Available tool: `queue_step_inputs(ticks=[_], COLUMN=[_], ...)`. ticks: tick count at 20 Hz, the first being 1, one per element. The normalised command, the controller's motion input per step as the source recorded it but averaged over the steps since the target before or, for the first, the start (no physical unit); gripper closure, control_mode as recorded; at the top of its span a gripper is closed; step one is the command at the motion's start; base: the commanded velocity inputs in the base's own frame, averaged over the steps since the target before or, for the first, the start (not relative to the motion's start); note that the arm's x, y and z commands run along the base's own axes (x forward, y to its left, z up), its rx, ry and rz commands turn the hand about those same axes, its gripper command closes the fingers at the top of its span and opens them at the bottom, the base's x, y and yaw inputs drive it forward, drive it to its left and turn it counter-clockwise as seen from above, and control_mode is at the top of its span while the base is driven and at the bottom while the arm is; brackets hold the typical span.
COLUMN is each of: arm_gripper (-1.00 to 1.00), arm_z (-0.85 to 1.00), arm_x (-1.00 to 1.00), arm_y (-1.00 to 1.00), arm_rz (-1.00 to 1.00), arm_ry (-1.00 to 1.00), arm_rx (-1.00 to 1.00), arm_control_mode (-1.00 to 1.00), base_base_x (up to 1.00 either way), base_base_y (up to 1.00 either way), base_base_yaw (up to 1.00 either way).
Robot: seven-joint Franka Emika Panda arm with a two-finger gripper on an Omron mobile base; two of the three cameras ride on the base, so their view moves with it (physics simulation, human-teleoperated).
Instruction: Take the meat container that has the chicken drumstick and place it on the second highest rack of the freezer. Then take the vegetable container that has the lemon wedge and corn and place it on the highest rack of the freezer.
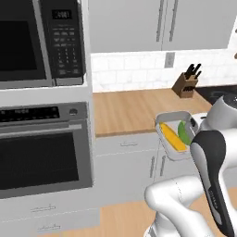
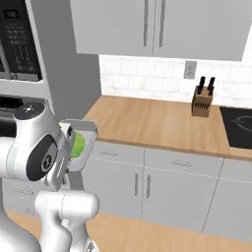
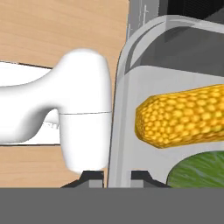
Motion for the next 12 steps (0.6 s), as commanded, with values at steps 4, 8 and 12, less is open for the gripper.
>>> queue_step_inputs(ticks=[4,8,12], arm_gripper=[1.00,1.00,1.00], arm_z=[0.00,0.00,0.00], arm_x=[0.00,0.00,0.00], arm_y=[0.00,0.00,0.00], arm_rz=[0.00,0.00,0.00], arm_ry=[0.00,0.00,0.00], arm_rx=[0.00,0.00,0.00], arm_control_mode=[1.00,1.00,1.00], base_base_x=[-0.18,-0.21,-0.19], base_base_y=[1.00,1.00,1.00], base_base_yaw=[0.45,0.44,0.44])
